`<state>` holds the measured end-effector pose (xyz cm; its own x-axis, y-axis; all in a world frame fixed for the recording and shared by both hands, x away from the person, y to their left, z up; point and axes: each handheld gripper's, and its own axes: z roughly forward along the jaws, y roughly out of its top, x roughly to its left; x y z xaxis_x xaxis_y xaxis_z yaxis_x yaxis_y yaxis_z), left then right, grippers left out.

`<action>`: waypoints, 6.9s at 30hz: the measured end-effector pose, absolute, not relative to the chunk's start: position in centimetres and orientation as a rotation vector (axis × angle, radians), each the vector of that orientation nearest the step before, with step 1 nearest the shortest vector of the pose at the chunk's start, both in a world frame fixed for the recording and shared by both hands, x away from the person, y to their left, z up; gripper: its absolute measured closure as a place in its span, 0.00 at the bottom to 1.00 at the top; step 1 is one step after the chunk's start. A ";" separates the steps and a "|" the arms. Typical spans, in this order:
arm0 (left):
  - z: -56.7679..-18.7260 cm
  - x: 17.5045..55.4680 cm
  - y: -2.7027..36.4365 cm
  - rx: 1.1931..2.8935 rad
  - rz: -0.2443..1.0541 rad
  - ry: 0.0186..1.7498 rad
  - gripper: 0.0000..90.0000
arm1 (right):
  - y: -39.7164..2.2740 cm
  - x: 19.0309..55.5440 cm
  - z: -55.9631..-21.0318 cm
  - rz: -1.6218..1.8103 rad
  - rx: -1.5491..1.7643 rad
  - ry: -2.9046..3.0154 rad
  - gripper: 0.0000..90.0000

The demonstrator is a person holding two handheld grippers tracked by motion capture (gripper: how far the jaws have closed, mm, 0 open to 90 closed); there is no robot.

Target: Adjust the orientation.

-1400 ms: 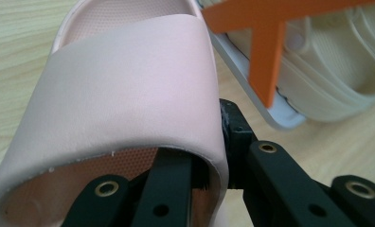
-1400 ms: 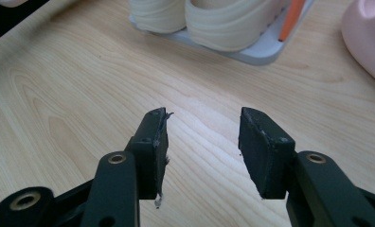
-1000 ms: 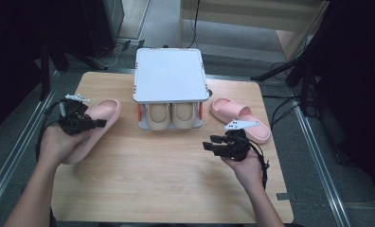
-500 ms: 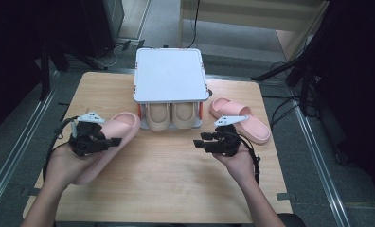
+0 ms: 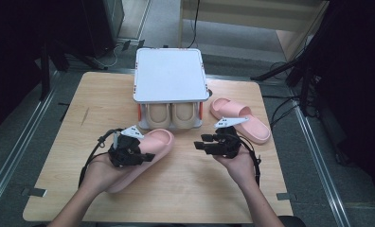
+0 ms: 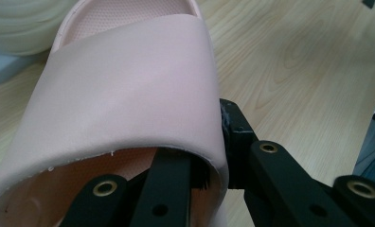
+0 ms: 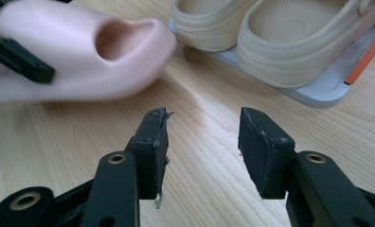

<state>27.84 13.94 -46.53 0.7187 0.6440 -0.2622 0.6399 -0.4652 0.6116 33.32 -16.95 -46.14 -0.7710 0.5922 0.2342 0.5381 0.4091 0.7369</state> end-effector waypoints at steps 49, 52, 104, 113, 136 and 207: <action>-47.8 30.0 18.6 2.256 -0.006 1.005 0.93 | -13.5 31.1 -48.2 1.284 0.966 2.672 0.75; -48.5 30.5 18.7 2.259 0.001 1.014 0.94 | -12.8 30.6 -48.5 1.298 0.945 2.698 0.91; -48.9 28.0 20.3 2.111 -0.067 1.091 0.55 | -11.1 33.8 -48.6 1.222 0.953 2.683 0.93; -48.2 29.7 21.1 2.103 -0.061 1.050 0.47 | -15.1 33.8 -47.8 1.226 1.042 2.593 0.89; -47.9 32.5 20.8 2.103 -0.058 1.040 0.44 | -28.4 36.0 -45.8 1.218 1.290 2.286 0.81; -48.1 30.0 21.1 2.091 -0.025 1.012 0.47 | -26.4 37.9 -44.7 1.127 1.336 2.343 0.93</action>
<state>30.01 21.10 -48.09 0.6804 0.6521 -0.3344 0.6680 -0.3642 0.6489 37.85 -26.41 -44.74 -0.5636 0.8074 0.1746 0.6402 0.2934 0.7099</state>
